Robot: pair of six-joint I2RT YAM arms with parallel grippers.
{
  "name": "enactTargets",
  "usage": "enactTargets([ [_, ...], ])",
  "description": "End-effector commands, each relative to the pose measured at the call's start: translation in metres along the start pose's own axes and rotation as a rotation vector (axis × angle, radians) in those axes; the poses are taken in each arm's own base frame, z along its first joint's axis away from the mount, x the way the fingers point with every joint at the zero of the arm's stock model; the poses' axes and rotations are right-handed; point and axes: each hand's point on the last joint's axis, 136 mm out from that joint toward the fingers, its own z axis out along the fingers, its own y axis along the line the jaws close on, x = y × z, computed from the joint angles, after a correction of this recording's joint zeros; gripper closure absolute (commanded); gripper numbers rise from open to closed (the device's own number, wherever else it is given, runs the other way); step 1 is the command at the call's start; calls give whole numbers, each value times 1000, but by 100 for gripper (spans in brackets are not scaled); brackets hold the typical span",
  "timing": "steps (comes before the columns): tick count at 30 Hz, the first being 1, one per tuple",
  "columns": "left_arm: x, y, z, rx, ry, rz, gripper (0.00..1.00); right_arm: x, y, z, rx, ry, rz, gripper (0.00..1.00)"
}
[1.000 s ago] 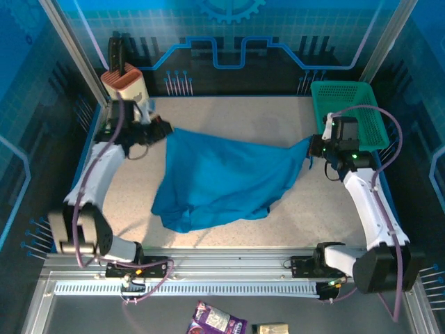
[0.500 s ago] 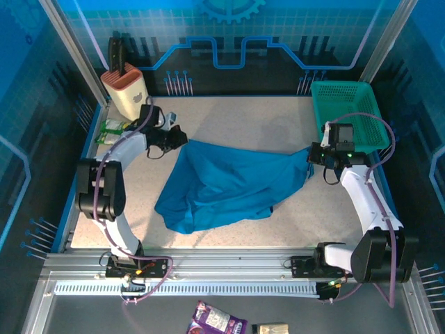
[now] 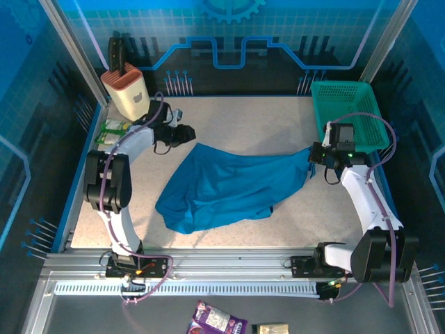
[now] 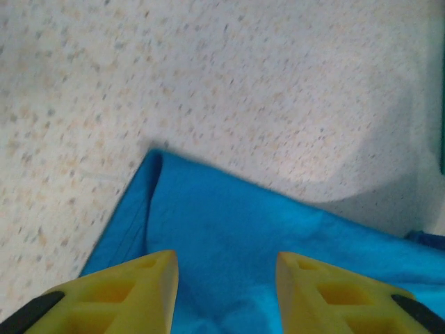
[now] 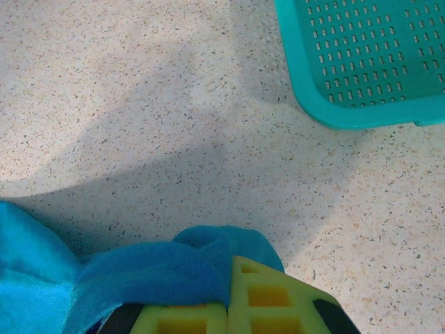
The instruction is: Fold the inside-out t-shirt
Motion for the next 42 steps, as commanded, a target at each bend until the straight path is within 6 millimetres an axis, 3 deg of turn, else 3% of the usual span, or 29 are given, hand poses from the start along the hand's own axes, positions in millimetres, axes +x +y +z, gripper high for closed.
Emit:
enactTargets([
  [1,29,4,-3,-22,69,10,58,-5,-5,-2,7,-14,7,100],
  [7,61,16,19,10,146,-61,56,-2,-3,1,-5,-2,14,100],
  [17,64,16,47,72,192,-115,57,-1,-3,-4,-6,-10,18,100],
  [23,63,14,51,65,208,-123,59,-2,0,-5,-18,-12,21,100],
  [28,61,4,54,93,201,-112,67,-4,2,-7,-29,-20,27,100],
  [33,54,-5,55,102,199,-96,86,-11,3,-14,-31,-45,27,100],
  [36,40,-15,43,95,161,-63,100,-24,4,-23,-30,-79,22,100],
  [38,21,-30,22,98,108,-28,100,-40,5,-34,-20,-121,11,100],
  [42,-34,-79,-50,166,-57,46,100,-88,4,-74,15,-244,-9,100],
])
